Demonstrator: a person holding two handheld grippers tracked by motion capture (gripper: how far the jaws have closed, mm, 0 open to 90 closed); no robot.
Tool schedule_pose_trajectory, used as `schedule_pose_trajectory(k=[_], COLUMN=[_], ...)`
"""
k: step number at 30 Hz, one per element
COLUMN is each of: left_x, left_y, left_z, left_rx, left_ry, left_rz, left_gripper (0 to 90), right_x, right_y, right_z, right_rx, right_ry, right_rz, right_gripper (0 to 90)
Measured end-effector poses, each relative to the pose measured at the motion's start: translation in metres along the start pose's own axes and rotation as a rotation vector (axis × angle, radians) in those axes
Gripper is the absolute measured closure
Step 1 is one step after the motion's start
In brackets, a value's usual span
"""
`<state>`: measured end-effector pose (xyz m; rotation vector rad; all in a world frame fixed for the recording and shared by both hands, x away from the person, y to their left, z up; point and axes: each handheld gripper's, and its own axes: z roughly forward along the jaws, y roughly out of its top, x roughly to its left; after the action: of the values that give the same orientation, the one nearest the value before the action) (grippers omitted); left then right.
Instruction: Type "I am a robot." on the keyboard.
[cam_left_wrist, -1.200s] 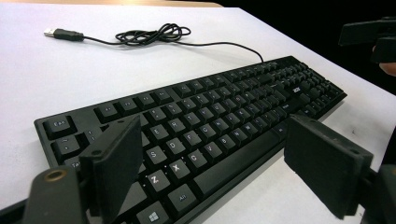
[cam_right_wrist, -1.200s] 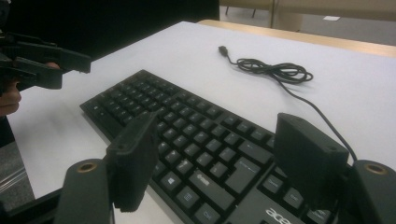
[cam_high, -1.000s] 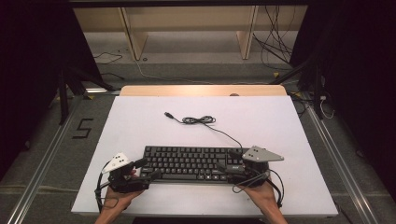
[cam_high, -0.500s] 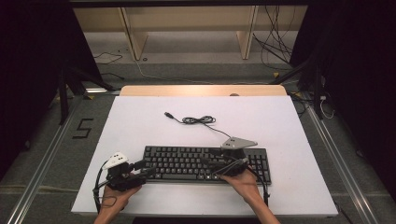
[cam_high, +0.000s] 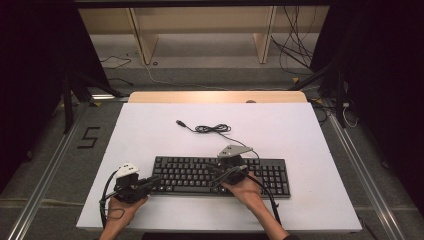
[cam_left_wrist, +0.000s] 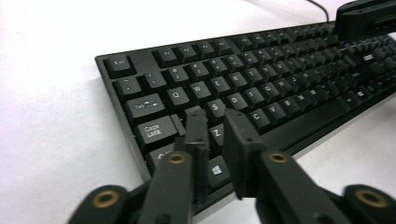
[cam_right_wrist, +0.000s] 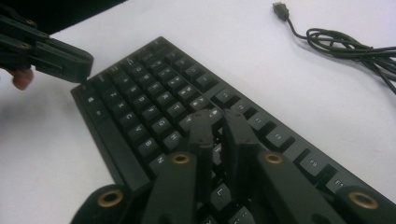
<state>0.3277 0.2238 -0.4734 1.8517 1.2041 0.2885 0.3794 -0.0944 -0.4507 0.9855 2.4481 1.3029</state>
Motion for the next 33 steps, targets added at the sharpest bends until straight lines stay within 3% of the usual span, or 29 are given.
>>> schedule_pose_trajectory(k=[6,16,33], left_x=[0.004,0.007,0.009], left_y=[0.001,0.0,0.0], left_z=[0.002,0.008,0.011], left_rx=[0.01,0.045,0.071], left_ry=[0.03,0.054,0.056], left_rz=[0.006,0.012,0.005], left_gripper=[88.5,88.9,88.9], right_x=[-0.001,-0.003,-0.001], right_y=[0.0,0.0,-0.001], right_z=[0.008,0.022,0.033], right_rx=[0.022,0.06,0.104], right_ry=[-0.013,-0.03,-0.041], right_rz=[-0.007,0.001,0.002], right_gripper=[89.5,90.0,90.0])
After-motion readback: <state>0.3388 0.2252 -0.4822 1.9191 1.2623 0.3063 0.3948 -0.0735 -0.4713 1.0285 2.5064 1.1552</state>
